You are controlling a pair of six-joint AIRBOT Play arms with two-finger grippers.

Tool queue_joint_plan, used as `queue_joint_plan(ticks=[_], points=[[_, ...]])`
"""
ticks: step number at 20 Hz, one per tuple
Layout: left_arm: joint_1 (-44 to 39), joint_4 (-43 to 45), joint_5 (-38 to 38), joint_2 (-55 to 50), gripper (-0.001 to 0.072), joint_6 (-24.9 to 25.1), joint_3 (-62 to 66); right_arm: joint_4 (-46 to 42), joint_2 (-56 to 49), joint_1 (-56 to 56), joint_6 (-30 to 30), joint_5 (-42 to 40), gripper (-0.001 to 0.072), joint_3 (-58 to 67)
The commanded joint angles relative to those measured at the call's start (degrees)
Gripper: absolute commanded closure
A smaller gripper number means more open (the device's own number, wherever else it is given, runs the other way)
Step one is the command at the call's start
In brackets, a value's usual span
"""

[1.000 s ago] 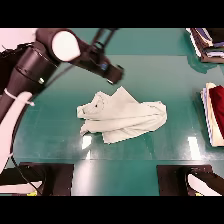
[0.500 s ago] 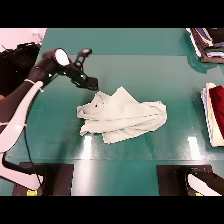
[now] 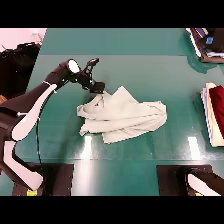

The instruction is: Fold the shirts.

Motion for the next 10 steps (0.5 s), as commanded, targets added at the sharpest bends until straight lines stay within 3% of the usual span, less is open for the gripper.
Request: queue_joint_plan(ticks=[1,4,5,6,7,10], points=[[2.19,0.04,-2.95,0.17,0.0683,0.2,4.68,-0.81,2.27,-3.61,0.42,2.47,0.0692,-8.83],[7.08,1.31,-7.5,2.36,0.0683,0.2,12.5,-0.83,3.93,-10.64,1.29,5.2,0.0687,-22.08],[8.33,1.36,-8.09,3.26,0.0684,0.17,14.49,-0.68,3.91,-12.87,1.29,5.46,0.056,-26.73],[9.35,1.33,-8.48,4.09,0.0683,0.22,16.2,-0.63,3.63,-14.6,1.25,4.07,0.0301,-31.98],[9.73,1.62,-8.59,4.63,0.0683,0.22,17.25,0.42,2.82,-15.67,1.22,1.84,0.0226,-36.48],[9.68,1.53,-9.97,4.81,0.0683,0.28,18.43,7.61,-3.52,-14.93,-1.53,-7.21,0.0231,-45.16]])
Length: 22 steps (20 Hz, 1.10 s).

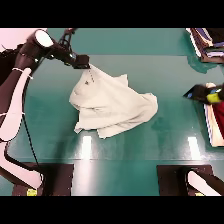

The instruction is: Fold the shirts.

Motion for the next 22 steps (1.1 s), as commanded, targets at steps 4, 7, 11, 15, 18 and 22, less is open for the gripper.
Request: queue_joint_plan(ticks=[4,7,11,15,18,22], points=[[1.05,0.37,-4.5,0.68,0.0683,0.09,2.25,12.92,-16.44,5.11,-4.07,-16.33,0.0231,-5.35],[1.05,0.37,-5.49,0.68,0.0683,0.07,2.25,13.62,-26.62,8.92,-4.09,-16.52,0.0231,3.23],[1.05,0.37,-5.46,0.68,0.0684,0.09,2.25,16.33,-36.24,12.48,-4.09,-14.73,0.0273,12.85],[1.05,0.37,-5.55,0.68,0.0684,0.07,2.25,16.0,-40.63,15.1,-4.15,-13.88,0.0572,20.09],[1.05,0.39,-5.92,1.27,0.0685,-0.57,2.25,15.61,-40.09,15.45,-6.12,-14.75,0.0694,24.15],[1.05,4.57,-2.56,8.96,0.0686,-1.81,3.13,15.58,-31.15,13.44,-9.6,-15.47,0.0695,29.29]])
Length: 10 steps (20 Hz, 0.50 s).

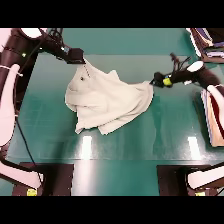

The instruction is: Fold the shirts.

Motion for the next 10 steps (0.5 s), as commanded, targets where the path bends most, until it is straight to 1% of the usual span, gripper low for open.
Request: queue_joint_plan(ticks=[1,4,6,8,10], points=[[0.07,4.63,4.22,8.17,0.0685,-1.05,0.87,0.17,8.35,-1.97,-3.04,-0.81,0.0695,6.03],[0.07,5.09,7.78,19.61,0.0685,-1.03,2.93,0.17,18.99,-4.15,-4.02,-0.35,0.0695,12.85],[0.07,3.82,8.07,26.86,0.0685,-1.05,4.96,-0.81,25.46,-4.59,-4.52,0.74,0.0694,17.51],[0.07,2.75,8.9,34.05,0.0685,-1.03,6.25,-6.05,31.34,-3.82,-4.5,2.6,0.0695,21.88],[0.07,2.38,11.28,40.46,0.0685,-1.03,6.25,-10.27,36.24,-2.64,-4.33,4.68,0.0695,25.03]])
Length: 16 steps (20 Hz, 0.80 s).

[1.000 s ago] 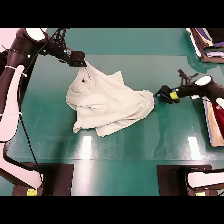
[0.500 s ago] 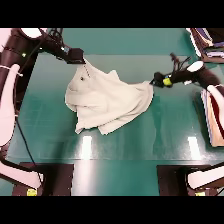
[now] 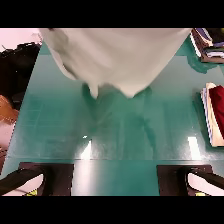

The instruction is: Fold the shirts.

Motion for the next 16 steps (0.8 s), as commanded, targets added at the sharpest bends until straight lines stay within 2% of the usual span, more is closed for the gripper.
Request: queue_joint_plan(ticks=[1,5,8,12,14,16], points=[[0.04,-0.61,4.46,11.63,0.0685,-0.09,0.96,-7.04,9.66,1.33,-0.2,2.99,0.0695,5.88],[0.04,-1.09,10.73,18.56,0.0685,-0.11,1.09,-8.9,18.51,-0.55,0.17,2.99,0.0695,4.92],[0.04,-1.29,10.25,19.32,0.0685,-0.13,1.2,-8.79,22.97,-6.01,1.36,3.04,0.0696,2.38],[0.04,-0.59,4.17,14.25,0.0685,-0.11,1.18,-6.58,21.77,-11.23,2.73,4.2,0.0696,-0.44],[0.04,-0.57,-1.14,9.18,0.0685,-0.11,1.18,-3.54,17.16,-10.34,2.8,6.86,0.0696,-1.55],[0.04,-0.2,-8.15,2.73,0.0684,-0.09,0.7,-4.26,11.06,-5.97,2.84,7.69,0.0696,-4.02]])
